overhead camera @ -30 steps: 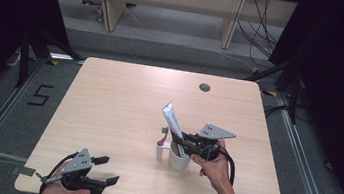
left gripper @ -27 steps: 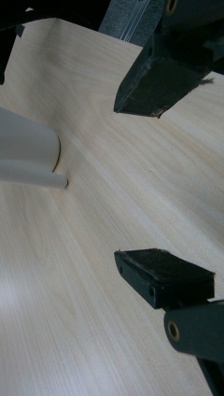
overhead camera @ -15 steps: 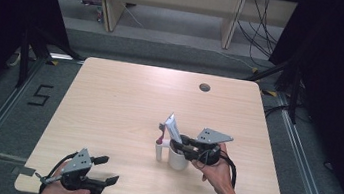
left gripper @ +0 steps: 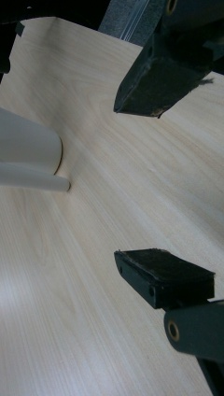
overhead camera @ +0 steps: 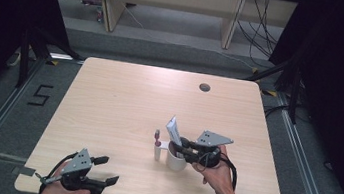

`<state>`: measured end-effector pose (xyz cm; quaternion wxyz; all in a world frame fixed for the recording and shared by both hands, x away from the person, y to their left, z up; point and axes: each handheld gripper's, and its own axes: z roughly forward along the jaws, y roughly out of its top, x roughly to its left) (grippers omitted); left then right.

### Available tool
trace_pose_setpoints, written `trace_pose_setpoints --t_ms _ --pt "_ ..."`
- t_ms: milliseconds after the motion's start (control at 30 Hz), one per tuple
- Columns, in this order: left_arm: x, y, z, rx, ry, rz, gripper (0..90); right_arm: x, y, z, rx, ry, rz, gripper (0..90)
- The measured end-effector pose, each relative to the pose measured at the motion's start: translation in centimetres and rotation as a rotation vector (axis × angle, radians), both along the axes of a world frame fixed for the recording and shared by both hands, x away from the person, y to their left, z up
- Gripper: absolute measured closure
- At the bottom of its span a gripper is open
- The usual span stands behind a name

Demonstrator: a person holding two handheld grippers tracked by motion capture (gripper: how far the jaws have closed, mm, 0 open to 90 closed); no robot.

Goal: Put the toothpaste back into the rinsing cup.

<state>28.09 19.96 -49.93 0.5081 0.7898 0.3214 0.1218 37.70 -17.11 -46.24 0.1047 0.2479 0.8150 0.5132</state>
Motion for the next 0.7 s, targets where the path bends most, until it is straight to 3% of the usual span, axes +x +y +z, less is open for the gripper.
trace_pose_setpoints --t_ms 33,167,467,600,700 --pt "0.00 0.02 0.01 0.001 0.000 -0.001 22.9 0.08 -0.02 -0.06 0.009 -0.023 -0.006 74.8" --pt "0.02 0.03 -0.02 0.002 0.000 0.001 22.9 -0.03 -0.16 -0.05 0.003 -0.025 -0.033 74.4" --pt "0.08 0.07 -0.10 0.011 0.003 -0.002 22.9 -0.34 -0.12 -0.01 -0.002 0.012 -0.046 74.5" --pt "0.04 -0.02 -0.22 0.016 0.006 -0.008 22.9 -0.12 -0.17 -0.09 0.003 -0.014 -0.045 73.0" --pt "0.08 -0.06 -0.20 0.012 0.006 -0.013 22.9 -0.22 -0.17 -0.12 0.005 0.016 -0.050 69.4"
